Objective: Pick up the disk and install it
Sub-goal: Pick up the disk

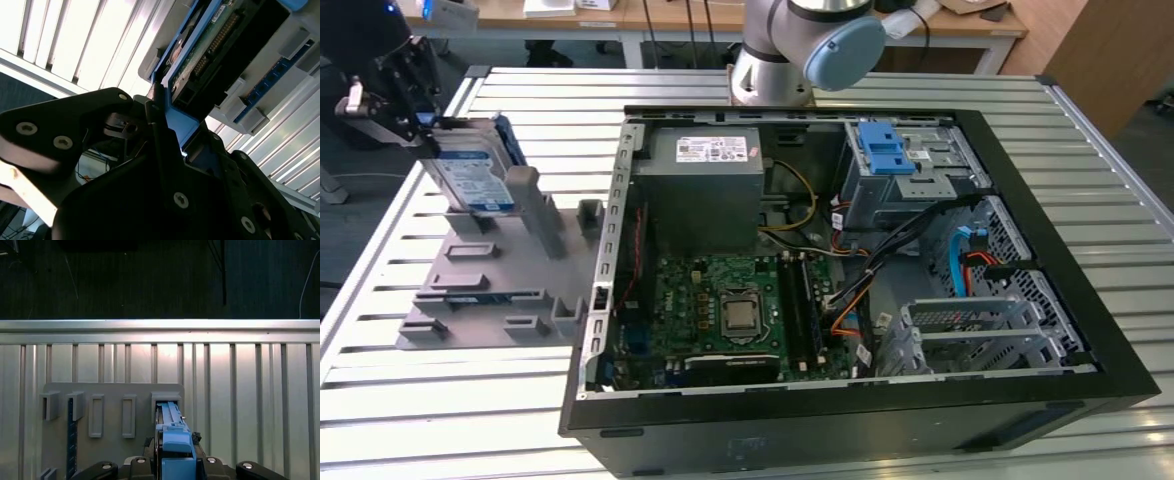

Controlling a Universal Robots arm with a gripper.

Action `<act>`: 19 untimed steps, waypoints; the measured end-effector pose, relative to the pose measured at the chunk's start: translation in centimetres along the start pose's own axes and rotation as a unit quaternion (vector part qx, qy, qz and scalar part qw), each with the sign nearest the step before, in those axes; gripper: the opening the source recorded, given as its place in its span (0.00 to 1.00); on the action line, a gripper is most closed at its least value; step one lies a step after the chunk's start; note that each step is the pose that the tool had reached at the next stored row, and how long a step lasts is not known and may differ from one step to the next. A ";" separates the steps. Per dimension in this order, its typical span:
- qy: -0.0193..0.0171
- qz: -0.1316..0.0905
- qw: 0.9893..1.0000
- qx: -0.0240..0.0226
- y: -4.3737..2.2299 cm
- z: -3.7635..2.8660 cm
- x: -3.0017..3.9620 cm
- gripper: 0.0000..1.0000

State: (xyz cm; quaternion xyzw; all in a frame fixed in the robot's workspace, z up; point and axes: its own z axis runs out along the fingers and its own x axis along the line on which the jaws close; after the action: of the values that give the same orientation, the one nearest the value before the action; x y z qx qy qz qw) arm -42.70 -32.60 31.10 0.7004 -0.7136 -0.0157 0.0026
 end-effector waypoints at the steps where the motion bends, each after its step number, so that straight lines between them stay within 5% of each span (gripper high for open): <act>1: 0.000 0.000 1.000 0.000 0.00 -0.05 0.00 0.36; 19: 0.000 0.000 1.000 0.000 0.02 -0.87 -0.01 0.36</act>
State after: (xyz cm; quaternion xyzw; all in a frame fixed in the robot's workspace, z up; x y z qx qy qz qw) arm -42.70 -32.60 31.97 0.7004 -0.7136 -0.0159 0.0023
